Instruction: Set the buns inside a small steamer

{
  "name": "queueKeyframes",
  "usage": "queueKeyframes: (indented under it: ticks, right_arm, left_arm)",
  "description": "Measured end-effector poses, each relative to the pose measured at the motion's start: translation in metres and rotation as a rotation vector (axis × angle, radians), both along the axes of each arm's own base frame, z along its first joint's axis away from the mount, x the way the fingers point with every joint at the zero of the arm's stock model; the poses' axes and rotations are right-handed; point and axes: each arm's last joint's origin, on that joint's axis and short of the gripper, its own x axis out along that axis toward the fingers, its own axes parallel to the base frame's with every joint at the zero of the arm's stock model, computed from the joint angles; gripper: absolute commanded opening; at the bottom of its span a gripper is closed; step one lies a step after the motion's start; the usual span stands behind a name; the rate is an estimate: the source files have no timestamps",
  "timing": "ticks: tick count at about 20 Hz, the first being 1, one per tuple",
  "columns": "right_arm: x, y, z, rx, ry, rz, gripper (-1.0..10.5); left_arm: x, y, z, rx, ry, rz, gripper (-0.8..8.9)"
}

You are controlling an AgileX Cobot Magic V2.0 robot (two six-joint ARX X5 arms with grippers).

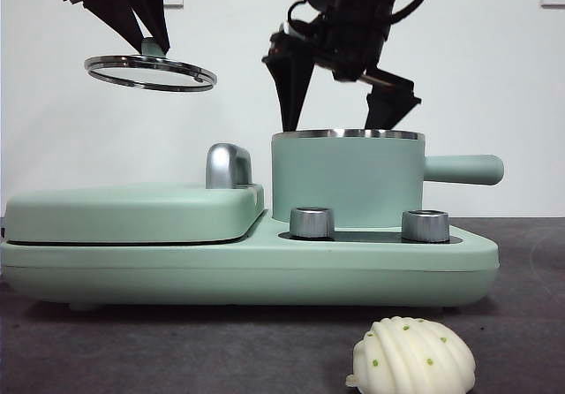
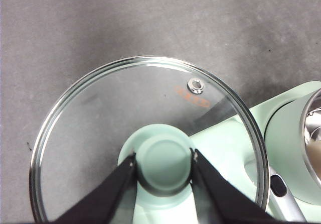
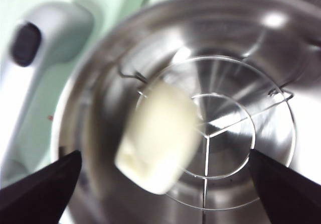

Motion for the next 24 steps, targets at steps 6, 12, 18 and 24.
queueKeyframes:
  ticks: [6, 12, 18, 24]
  right_arm:
    - [-0.023, -0.015, 0.07, 0.034, -0.162, -0.018, 5.5]
    - [-0.107, -0.037, 0.091, 0.033, -0.166, 0.045, 5.5]
    - [-0.213, -0.054, 0.042, -0.028, -0.081, 0.176, 5.5]
    - [-0.241, -0.015, -0.054, 0.037, -0.047, 0.187, 5.4]
  left_arm:
    - [0.0, 0.0, 0.0, 0.0, 0.0, 0.0, 0.19]
    - [0.0, 0.0, 0.0, -0.024, 0.007, -0.012, 0.19]
    - [0.0, 0.0, 0.0, -0.026, 0.008, -0.011, 0.19]
    - [0.0, -0.001, 0.0, -0.026, 0.008, -0.012, 0.19]
